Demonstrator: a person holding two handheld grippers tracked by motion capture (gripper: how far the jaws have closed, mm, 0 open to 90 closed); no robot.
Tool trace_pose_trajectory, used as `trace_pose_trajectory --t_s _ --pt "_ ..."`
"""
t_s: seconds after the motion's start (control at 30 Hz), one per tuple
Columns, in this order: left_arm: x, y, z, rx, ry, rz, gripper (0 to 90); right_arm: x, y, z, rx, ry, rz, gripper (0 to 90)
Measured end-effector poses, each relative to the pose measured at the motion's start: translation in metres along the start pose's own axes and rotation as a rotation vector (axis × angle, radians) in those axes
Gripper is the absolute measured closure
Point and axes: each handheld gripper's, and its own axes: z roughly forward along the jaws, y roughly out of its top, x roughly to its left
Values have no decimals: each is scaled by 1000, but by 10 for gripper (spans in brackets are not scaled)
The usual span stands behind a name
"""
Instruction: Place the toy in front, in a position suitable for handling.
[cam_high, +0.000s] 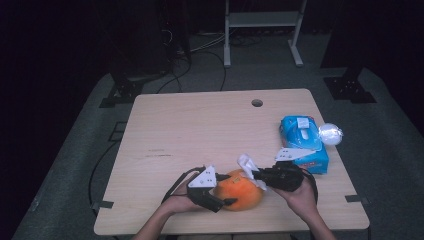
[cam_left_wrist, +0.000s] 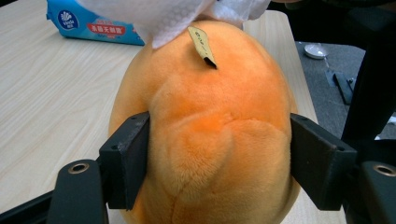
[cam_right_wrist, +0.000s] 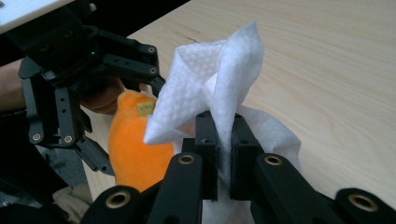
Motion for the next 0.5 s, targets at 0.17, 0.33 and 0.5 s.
trace_pose_trajectory --t_s 0.17,0.33,0.5 --pt "0 0 0 -6 2 -3 270 -19 -11 -2 18 -28 65 840" --pt "-1 5 6 -12 12 -8 262 -7 -1 -5 -25 20 43 839" --pt "-7 9 10 -2 25 19 254 19 8 5 -17 48 -52 839"
